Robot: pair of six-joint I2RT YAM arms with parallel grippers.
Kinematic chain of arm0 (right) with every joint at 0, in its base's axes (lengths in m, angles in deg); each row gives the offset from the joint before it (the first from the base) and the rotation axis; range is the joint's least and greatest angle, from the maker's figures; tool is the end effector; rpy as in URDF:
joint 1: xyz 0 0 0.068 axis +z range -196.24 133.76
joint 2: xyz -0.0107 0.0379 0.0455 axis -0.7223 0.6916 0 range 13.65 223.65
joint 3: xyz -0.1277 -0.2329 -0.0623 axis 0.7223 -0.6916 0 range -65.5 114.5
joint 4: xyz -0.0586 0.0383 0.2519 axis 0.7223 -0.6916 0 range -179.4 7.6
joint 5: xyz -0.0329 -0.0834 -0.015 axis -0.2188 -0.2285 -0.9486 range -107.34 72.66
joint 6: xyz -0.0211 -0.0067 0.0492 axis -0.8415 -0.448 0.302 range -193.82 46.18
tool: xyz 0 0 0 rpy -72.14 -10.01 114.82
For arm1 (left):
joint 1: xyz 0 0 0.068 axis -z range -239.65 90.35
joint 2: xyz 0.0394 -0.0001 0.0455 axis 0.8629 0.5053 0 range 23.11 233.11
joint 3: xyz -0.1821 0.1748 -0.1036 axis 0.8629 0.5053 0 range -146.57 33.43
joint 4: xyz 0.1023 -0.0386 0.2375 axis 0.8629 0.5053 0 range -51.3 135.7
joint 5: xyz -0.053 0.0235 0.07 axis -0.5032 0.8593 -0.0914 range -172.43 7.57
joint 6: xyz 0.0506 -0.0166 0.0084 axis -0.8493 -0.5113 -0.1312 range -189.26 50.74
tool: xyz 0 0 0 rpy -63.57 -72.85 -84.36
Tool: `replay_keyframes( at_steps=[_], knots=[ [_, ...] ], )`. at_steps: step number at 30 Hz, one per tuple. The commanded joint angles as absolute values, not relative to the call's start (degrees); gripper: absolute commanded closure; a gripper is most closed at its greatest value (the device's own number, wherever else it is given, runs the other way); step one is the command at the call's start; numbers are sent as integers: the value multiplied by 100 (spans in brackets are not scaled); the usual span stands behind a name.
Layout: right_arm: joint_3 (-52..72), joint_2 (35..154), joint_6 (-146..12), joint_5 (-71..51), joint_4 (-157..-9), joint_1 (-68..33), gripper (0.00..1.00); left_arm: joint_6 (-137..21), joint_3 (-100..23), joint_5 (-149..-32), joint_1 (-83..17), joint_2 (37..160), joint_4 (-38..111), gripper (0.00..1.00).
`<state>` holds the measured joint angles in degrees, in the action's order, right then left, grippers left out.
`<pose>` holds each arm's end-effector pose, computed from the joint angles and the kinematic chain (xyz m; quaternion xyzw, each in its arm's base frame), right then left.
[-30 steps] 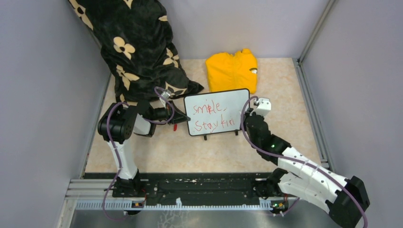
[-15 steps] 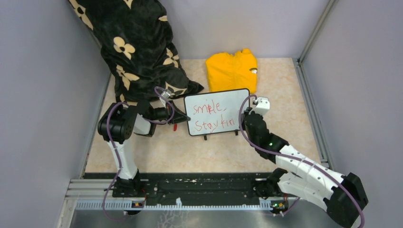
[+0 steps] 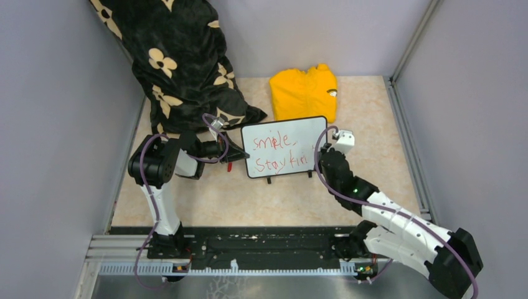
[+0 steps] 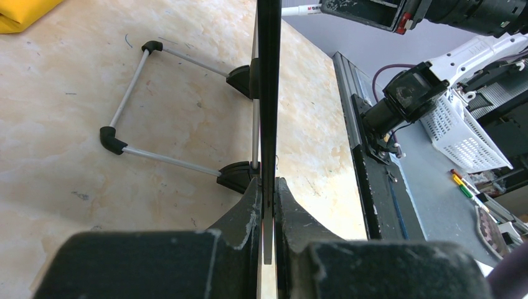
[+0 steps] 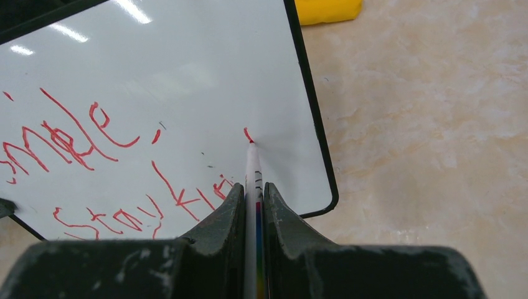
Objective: Write a sentence on the whiteboard
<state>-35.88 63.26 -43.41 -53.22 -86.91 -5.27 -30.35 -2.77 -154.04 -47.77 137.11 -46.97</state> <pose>0.1596 0.1109 0.2446 0.0923 0.8121 0.0899 0.5692 0.3084 -0.0993 0.1395 0.3044 0.6211 -0.6094 0.3876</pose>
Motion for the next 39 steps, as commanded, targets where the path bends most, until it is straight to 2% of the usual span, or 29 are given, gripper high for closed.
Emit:
replay_keyframes(
  at_steps=[1, 28, 39],
  knots=[
    [-3707, 6166, -4178, -5241, -8763, -599, 100, -3173, -357, -15539, -4717, 13680, -4647, 100],
    [-4199, 5962, -3754, -4901, -9088, -601, 100, -3190, -363, -15549, -4717, 13685, -4620, 100],
    [-3812, 6094, -3995, -5057, -8919, -603, 100, -3189, -353, -15550, -4717, 13685, -4605, 100]
  ],
)
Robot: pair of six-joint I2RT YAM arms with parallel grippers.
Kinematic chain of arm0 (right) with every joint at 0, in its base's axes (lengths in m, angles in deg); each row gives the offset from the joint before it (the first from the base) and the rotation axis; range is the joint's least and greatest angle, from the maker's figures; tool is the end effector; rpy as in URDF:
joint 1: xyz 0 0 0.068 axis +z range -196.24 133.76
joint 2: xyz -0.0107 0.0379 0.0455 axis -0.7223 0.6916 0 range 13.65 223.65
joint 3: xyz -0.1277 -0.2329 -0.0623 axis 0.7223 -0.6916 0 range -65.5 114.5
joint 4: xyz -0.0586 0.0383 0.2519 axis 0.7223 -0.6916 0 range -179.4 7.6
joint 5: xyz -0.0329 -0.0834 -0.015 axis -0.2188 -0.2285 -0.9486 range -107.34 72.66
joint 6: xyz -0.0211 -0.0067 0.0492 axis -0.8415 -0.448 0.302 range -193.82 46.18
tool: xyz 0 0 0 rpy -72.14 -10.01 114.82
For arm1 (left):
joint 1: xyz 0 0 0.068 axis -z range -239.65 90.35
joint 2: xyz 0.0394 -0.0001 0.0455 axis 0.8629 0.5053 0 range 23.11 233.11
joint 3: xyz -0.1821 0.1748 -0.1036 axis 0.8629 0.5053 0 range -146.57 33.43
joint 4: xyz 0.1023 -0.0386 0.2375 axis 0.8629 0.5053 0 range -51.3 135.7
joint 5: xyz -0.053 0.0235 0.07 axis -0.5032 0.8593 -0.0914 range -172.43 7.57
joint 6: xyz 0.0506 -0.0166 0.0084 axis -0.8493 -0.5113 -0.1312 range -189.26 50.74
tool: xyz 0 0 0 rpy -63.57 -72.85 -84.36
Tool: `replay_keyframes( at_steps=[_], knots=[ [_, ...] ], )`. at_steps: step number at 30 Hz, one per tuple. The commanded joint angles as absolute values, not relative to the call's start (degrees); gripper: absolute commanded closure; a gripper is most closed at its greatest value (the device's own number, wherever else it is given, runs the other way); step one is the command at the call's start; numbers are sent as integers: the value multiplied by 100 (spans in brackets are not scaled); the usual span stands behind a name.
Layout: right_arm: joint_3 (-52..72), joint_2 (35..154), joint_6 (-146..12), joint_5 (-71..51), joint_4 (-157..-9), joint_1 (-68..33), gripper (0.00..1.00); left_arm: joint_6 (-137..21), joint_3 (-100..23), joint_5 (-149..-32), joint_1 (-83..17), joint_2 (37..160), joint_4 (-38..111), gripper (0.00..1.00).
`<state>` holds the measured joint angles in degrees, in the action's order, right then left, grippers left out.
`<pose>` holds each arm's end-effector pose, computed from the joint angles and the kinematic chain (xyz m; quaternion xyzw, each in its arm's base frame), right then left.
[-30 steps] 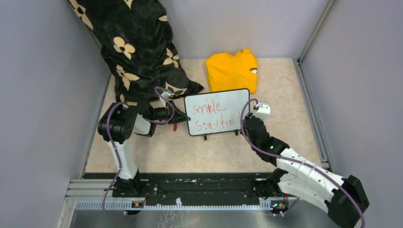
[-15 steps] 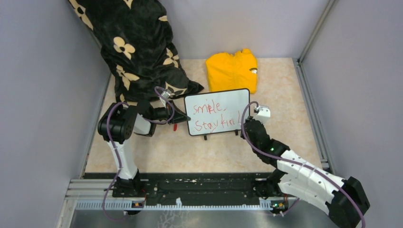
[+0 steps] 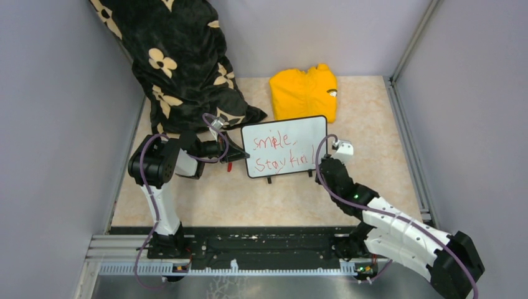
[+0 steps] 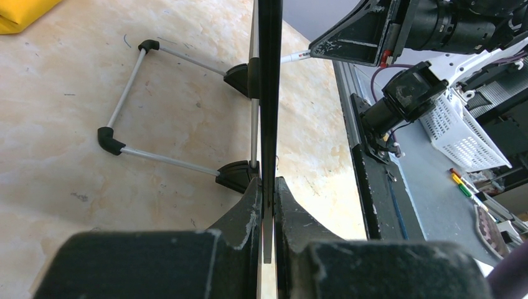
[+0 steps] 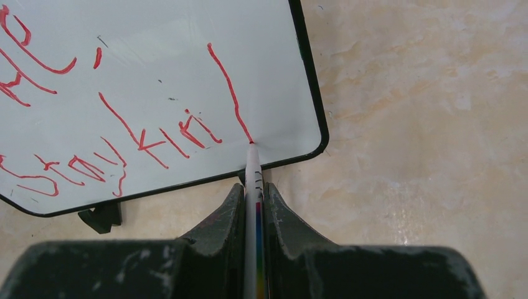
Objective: Write a sentence on the whiteboard
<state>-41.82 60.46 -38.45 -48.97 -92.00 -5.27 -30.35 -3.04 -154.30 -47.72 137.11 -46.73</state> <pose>0.1451 0.1012 0.2085 0.0892 0.8498 0.0969 0.5103 0.3092 -0.0998 0.1401 0.3063 0.6203 -0.6102 0.3861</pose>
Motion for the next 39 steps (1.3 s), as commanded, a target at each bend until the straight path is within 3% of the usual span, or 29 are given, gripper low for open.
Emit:
replay_keyframes(
  at_steps=[1, 39],
  knots=[
    [-3752, 6147, -4042, -5090, -8891, -599, 100, -3191, -357, -15553, -4716, 13689, -4605, 100],
    [-3858, 6363, -4095, -4749, -8877, -611, 100, -3176, -363, -15551, -4717, 13694, -4594, 100]
  ],
)
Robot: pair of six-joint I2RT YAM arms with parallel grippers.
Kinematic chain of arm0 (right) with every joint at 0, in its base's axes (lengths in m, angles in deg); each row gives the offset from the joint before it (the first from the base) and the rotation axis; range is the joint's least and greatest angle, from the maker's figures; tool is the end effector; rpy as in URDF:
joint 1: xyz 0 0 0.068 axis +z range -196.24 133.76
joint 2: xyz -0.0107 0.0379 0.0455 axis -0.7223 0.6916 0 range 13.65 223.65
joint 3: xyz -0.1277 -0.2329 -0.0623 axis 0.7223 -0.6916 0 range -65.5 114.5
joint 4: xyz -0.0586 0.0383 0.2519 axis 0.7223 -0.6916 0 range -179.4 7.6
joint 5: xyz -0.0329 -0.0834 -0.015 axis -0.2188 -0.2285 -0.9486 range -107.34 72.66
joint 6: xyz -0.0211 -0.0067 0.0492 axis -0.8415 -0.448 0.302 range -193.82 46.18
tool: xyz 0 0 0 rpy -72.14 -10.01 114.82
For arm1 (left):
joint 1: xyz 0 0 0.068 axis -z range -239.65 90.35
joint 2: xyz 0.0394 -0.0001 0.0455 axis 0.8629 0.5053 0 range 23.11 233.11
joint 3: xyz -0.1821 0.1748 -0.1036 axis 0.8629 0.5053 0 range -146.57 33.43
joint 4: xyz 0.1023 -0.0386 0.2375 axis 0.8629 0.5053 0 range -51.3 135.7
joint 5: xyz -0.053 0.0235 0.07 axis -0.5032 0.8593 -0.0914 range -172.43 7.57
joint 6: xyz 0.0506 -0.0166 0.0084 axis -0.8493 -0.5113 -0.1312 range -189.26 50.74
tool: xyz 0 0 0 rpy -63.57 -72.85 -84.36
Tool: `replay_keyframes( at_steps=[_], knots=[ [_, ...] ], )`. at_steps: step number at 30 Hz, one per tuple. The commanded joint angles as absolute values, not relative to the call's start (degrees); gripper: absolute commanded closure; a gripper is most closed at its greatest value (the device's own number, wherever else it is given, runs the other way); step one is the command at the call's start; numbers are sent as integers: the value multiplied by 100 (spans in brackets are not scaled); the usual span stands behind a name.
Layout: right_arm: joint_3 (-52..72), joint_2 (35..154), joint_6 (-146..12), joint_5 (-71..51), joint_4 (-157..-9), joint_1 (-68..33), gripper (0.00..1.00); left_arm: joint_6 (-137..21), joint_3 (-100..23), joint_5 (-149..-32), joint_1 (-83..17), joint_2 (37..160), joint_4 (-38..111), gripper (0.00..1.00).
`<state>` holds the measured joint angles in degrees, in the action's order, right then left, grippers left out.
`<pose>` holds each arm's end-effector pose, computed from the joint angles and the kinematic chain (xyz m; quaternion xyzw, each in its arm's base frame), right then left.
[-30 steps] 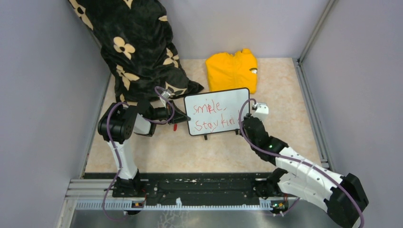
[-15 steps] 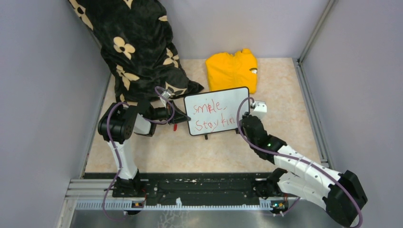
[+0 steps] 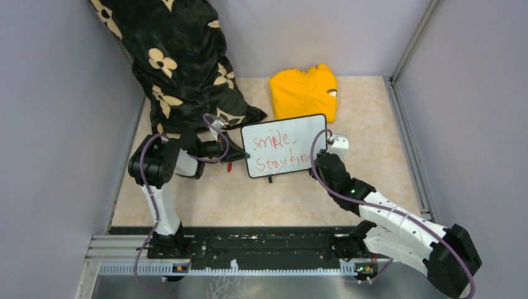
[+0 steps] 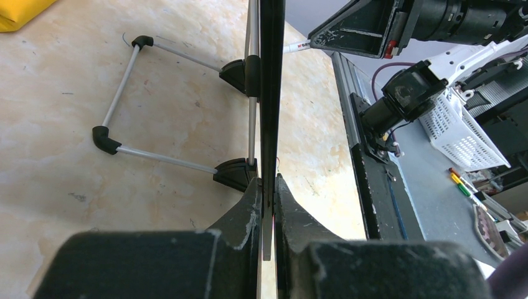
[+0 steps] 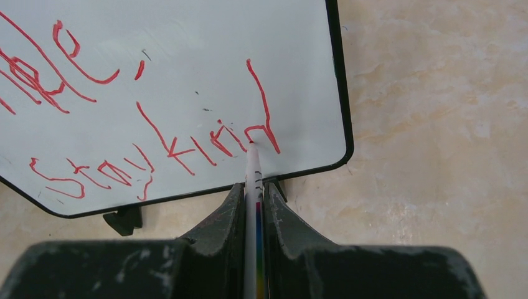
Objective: Write a sentence on the whiteboard
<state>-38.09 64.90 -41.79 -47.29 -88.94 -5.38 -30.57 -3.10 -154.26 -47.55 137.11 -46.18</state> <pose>0.1580 0.1132 0.2223 0.0635 0.8456 0.1049 0.5195 0.3093 -0.1008 0.1395 0.3060 0.6215 -0.6106 0.3837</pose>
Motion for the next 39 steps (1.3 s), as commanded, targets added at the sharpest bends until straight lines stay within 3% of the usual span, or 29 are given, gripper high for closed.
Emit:
replay_keyframes(
  at_steps=[1, 27, 39],
  knots=[
    [-3867, 6352, -4091, -4759, -8900, -607, 100, -3185, -362, -15548, -4717, 13688, -4594, 100],
    [-3804, 6202, -4061, -5213, -9193, -608, 100, -3193, -371, -15553, -4714, 13684, -4560, 100],
    [-3786, 5588, -4544, -3997, -8537, -601, 100, -3191, -373, -15563, -4712, 13676, -4559, 100]
  ],
)
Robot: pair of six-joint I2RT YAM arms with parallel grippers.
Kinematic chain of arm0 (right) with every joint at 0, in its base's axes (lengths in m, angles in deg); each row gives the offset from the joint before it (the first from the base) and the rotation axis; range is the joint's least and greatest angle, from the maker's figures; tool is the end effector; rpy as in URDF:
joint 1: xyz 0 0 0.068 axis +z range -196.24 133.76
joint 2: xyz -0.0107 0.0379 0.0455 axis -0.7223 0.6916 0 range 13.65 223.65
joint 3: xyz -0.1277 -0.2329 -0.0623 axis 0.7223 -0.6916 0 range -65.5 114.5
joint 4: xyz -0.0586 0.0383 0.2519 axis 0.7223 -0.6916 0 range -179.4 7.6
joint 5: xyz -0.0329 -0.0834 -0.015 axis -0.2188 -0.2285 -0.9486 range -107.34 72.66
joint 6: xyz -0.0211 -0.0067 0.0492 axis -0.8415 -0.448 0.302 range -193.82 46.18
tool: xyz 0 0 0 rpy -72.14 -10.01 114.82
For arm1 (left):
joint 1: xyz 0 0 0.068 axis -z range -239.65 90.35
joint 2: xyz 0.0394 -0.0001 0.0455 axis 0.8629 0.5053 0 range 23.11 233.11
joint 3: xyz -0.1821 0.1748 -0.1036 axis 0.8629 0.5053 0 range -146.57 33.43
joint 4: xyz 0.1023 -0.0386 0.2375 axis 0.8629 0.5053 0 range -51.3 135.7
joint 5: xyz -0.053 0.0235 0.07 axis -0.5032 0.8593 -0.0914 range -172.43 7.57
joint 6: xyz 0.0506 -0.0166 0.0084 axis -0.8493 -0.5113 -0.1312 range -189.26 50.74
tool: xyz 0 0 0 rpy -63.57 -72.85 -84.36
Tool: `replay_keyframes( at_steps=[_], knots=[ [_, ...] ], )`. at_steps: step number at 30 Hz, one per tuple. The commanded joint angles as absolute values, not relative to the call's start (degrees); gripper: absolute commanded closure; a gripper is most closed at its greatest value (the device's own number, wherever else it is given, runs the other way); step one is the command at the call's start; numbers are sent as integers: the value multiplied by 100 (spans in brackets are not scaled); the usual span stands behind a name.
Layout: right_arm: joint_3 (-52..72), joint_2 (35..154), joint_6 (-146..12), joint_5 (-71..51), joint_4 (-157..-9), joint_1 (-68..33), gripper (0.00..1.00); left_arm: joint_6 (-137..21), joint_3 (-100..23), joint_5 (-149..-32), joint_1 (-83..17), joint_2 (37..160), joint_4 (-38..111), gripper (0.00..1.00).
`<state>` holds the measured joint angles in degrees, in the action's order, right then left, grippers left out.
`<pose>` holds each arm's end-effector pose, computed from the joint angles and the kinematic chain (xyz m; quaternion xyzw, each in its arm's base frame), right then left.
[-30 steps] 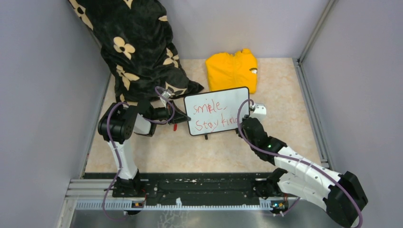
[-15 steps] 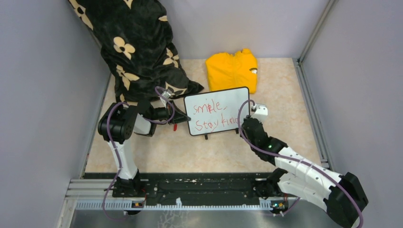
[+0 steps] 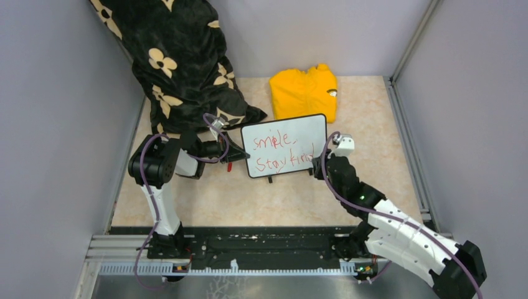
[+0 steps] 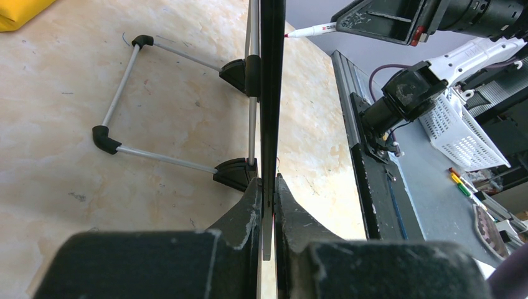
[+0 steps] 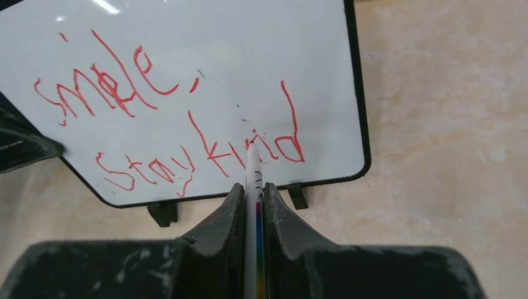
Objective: Write a sentence on the whiteboard
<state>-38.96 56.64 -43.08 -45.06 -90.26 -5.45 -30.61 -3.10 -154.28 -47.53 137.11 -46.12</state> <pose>0.1433 0.1018 0.2383 0.0580 0.8239 0.1445 0.5449 0.3092 -0.1009 0.1394 0.3062 0.6216 -0.6107 0.3833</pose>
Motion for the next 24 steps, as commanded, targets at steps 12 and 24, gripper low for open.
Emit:
replay_keyframes(
  at_steps=[12, 24],
  knots=[
    [-3614, 6136, -4637, -3804, -7993, -480, 100, -3201, -374, -15561, -4716, 13685, -4552, 100],
    [-3559, 6443, -4420, -4180, -7661, -480, 100, -3211, -377, -15563, -4717, 13684, -4533, 100]
  ],
)
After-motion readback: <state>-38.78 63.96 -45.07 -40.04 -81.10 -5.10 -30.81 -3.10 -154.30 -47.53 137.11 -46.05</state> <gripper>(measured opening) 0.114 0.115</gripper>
